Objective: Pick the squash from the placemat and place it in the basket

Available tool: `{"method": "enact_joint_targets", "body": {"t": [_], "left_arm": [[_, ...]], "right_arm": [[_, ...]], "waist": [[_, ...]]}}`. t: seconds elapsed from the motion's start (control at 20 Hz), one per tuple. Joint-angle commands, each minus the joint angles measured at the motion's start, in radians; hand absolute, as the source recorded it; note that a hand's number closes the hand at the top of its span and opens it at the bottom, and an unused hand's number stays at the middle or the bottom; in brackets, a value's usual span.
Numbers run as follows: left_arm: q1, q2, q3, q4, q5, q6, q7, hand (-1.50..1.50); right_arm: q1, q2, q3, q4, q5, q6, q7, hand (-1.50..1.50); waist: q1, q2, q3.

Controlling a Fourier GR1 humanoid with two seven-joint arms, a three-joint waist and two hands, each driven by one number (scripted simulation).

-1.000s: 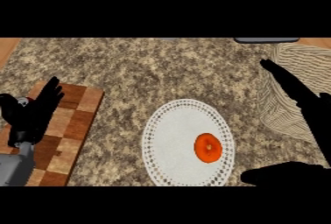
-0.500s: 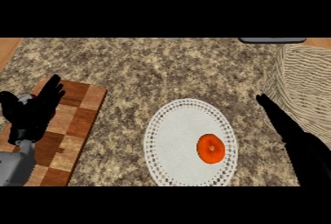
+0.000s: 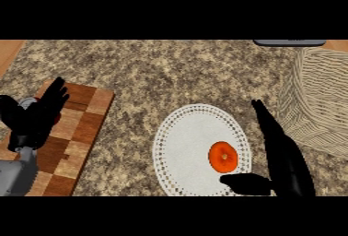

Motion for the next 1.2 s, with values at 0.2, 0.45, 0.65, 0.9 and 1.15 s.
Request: {"method": "enact_joint_targets", "body": {"t": [0.2, 0.45, 0.65, 0.9, 1.15], "left_arm": [[-0.036, -0.072, 0.018, 0.048, -0.076, 0.003, -0.004, 0.0], [0.003, -0.079, 0.064, 0.054, -0.101, -0.055, -0.058, 0.0], [-0.056, -0.067, 0.106, 0.027, -0.082, -0.072, 0.058, 0.0], [-0.048, -0.104, 0.137, 0.068, -0.139, -0.099, -0.024, 0.0], [-0.016, -0.131, 0.135, 0.042, -0.166, -0.111, 0.003, 0.0]], "right_arm": [[0.021, 0.022, -0.03, 0.161, -0.011, 0.015, -0.061, -1.5], [0.016, 0.07, -0.004, 0.233, 0.041, 0.014, -0.057, -1.5], [0.068, 0.024, -0.05, 0.227, 0.012, 0.003, -0.159, -1.5], [0.073, 0.062, -0.038, 0.2, 0.027, 0.013, -0.161, -1.5], [0.127, 0.081, 0.005, 0.193, 0.017, -0.003, -0.218, -1.5]], "waist": [[-0.003, 0.001, 0.0], [-0.001, 0.0, 0.0], [-0.003, 0.0, 0.0], [-0.003, 0.0, 0.0], [-0.003, 0.0, 0.0]]}}
